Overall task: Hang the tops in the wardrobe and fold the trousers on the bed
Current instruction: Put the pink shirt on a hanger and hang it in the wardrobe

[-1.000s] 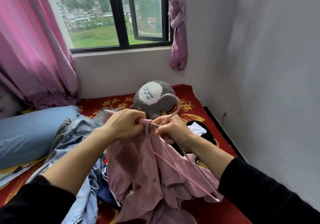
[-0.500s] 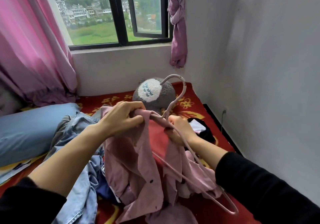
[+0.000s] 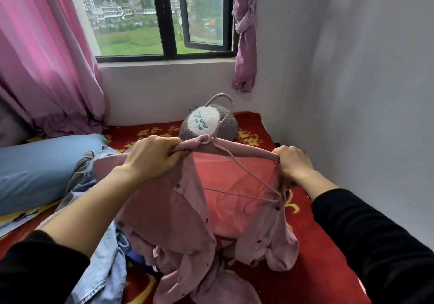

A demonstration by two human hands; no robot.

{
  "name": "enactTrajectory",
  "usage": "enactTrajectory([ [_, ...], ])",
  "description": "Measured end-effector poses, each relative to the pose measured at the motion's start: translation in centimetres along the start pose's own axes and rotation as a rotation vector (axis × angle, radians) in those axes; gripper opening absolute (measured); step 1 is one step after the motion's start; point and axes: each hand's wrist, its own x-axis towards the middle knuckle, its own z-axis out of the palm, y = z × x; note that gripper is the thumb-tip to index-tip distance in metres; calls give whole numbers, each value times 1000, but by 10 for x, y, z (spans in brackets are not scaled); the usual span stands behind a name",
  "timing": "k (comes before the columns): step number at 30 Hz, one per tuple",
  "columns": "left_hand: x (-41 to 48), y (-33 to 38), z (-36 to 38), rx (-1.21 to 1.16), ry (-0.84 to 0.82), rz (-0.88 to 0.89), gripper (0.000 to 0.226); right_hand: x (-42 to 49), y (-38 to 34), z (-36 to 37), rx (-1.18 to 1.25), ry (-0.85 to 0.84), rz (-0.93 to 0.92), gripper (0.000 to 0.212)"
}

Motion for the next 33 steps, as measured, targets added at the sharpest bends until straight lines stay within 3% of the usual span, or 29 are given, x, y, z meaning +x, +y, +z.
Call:
enactTrajectory([
  [3,1,-5,4,84,58,-28,35,-1,17,4,-124,26,-5,21],
  [6,3,2,10,116,99,-63,24,0,17,11,-94,65,2,19],
  [11,11,13,15,30,98,-251,20,9,-1,-3,507,21,183,19],
  [15,17,17,18,-10,106,-328,22,1,-36,-25,950,-27,119,16],
  [16,18,18,17,-12,110,-343,22,-3,-45,-29,1104,-122,67,13],
  [18,21,15,13,-63,132,-361,21,-10,-55,-38,1269,-442,-80,32],
  [20,24,5,5,-181,176,-358,21,-14,-60,-49,1223,-767,-168,42],
  [22,25,-2,-10,-321,215,-364,22,-11,-62,-62,1193,-875,-207,40],
  [24,26,-2,-29,-424,257,-380,15,0,-66,-77,1155,-611,-235,35],
  [27,25,0,-57,-492,345,-381,12,20,-79,-99,960,79,-341,26],
  [28,24,1,-67,-515,377,-377,14,27,-85,-103,808,226,-383,26],
  [30,23,2,-87,-563,435,-367,18,35,-101,-112,561,304,-449,29],
  [33,19,4,-119,-568,499,-360,20,41,-130,-131,519,319,-521,11],
])
